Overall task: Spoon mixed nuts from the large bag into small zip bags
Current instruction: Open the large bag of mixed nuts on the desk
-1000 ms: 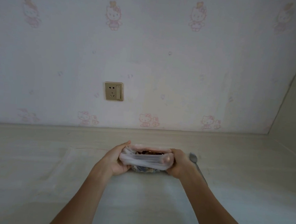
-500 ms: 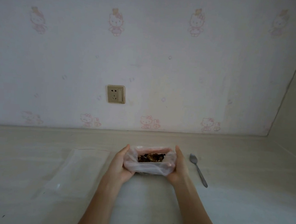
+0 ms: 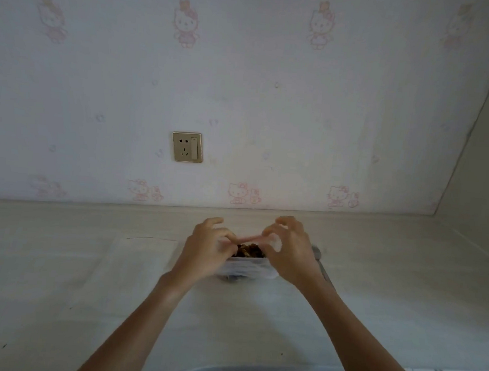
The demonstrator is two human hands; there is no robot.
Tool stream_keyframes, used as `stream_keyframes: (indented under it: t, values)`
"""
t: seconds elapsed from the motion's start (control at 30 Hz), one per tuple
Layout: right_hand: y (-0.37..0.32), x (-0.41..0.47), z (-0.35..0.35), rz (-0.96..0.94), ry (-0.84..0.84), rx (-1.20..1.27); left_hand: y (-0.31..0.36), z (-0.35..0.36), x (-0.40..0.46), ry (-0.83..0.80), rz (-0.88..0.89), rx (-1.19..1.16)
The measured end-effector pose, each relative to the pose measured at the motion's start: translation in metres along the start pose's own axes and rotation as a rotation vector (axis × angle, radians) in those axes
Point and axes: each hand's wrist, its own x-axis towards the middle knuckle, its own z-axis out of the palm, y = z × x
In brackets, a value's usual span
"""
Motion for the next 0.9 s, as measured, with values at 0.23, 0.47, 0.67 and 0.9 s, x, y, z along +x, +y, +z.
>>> stream_keyframes:
  t: [0.23, 0.47, 0.67, 0.9]
  values:
    - [0.005, 0.010, -0.006, -0.046, -0.517, -0.210, 0.000, -0.006, 0.016, -0.479, -0.128, 0.263]
    - [0.017, 0.012, 0.002, -0.035, -0.601, -0.240, -0.003, -0.010, 0.013, -0.547, -0.184, 0.254]
    - [0.038, 0.020, 0.016, -0.027, -0.605, -0.047, -0.021, -0.001, 0.020, -0.528, -0.201, 0.201]
    - [0.050, 0.048, 0.032, 0.033, -0.559, 0.002, -0.041, 0.002, 0.056, -0.518, -0.211, 0.164]
